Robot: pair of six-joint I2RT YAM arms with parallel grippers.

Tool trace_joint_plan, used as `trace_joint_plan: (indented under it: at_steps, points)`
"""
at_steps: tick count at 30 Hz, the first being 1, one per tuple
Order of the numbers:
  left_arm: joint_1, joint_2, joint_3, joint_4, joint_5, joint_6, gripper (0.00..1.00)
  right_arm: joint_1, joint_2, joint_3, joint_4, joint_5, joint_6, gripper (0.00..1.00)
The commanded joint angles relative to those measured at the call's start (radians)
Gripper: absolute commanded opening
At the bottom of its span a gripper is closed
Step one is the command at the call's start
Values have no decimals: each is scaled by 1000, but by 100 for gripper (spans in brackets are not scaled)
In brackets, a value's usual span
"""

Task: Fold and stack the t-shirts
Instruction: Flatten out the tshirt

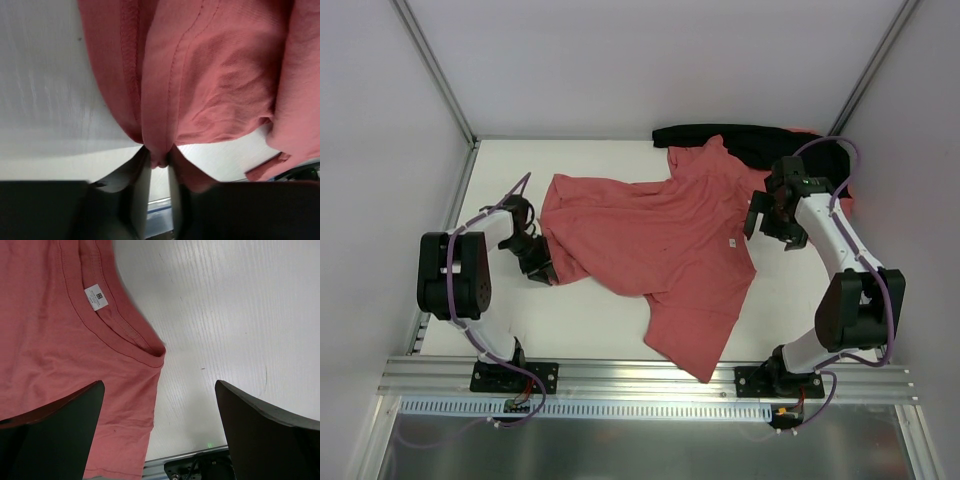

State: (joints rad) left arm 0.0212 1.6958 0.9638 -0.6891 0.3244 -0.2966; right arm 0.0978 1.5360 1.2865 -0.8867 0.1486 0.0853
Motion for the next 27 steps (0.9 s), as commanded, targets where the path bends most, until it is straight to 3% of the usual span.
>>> trace_joint_plan:
  at_steps: [1,3,11,22,27]
  points:
    - [5,22,-8,3,-11,7,16,-3,-20,56,-21,-4,-5,99]
    - [5,25,-7,-3,-22,10,0,-3,-20,65,-21,-6,-5,99]
    - [5,-44,24,-46,-64,25,0,23,-60,16,-87,-110,-13,100]
    - [5,-79,101,-82,-39,19,0,89,-266,-314,-89,-136,30,99]
    - [5,-107,101,-79,-18,19,0,144,-318,-476,-17,-228,91,99]
